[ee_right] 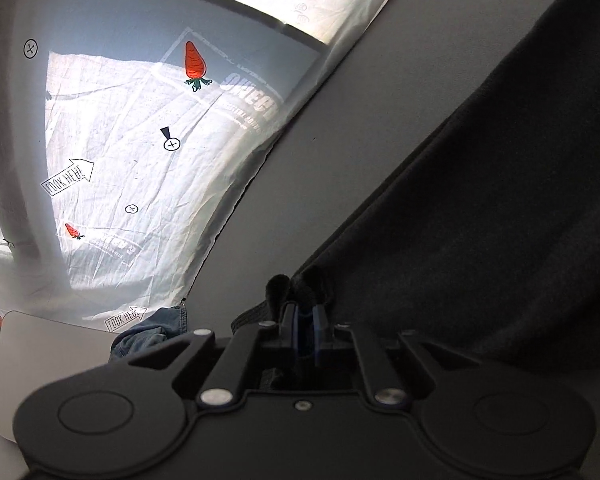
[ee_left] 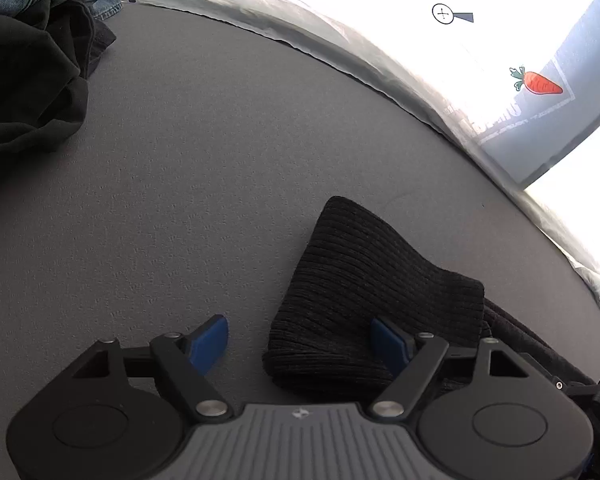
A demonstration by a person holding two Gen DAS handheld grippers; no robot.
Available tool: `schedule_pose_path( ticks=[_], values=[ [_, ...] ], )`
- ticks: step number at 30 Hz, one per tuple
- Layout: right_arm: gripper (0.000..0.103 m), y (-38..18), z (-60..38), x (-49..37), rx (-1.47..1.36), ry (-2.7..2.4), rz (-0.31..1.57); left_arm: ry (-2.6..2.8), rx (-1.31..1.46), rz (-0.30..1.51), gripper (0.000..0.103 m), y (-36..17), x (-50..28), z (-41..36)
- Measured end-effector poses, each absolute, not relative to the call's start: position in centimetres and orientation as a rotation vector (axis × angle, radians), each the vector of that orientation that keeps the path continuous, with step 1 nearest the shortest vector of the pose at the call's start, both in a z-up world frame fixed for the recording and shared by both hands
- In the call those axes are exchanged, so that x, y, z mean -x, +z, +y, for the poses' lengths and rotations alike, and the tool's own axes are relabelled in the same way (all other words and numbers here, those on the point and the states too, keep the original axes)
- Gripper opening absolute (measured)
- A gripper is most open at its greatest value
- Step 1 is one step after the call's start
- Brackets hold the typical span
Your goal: Fold clothes
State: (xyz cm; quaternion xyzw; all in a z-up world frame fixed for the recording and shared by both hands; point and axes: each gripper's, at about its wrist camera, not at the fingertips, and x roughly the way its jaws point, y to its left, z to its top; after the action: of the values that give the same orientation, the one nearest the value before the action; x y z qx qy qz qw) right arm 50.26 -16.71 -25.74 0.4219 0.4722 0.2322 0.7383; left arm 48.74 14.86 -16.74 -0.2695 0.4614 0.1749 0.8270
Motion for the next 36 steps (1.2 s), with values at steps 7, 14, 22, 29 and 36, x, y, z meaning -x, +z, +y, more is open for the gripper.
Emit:
schedule_pose_path(
  ticks=[7,14,22,29,36],
  values=[
    [0.033,-26.2,-14.0,-52.0,-0.925,0.546,1.083,0.367,0.531,0.991,0.088,-17.2,-49.2,14.5],
    [0.009,-25.9,-11.6,-52.8,-0.814,0.557,1.113,0.339,0.48,0.992,0.095,-17.7,-49.4,14.1],
    [0.007,-21.6,-11.2,-52.0,-0.508,0.622,0.983,0.297,0.524,0.976,0.098,-17.5,-49.2,14.8],
    [0.007,-18.1,-15.8,-52.1,-0.376,0.621,0.87,0.287,0.408,0.961,0.098,-15.9,-50.4,12.8],
    [0.007,-17.8,-23.9,-52.0,-0.417,0.506,0.835,0.254,0.332,0.975,0.097,-16.3,-51.2,9.3]
  ],
)
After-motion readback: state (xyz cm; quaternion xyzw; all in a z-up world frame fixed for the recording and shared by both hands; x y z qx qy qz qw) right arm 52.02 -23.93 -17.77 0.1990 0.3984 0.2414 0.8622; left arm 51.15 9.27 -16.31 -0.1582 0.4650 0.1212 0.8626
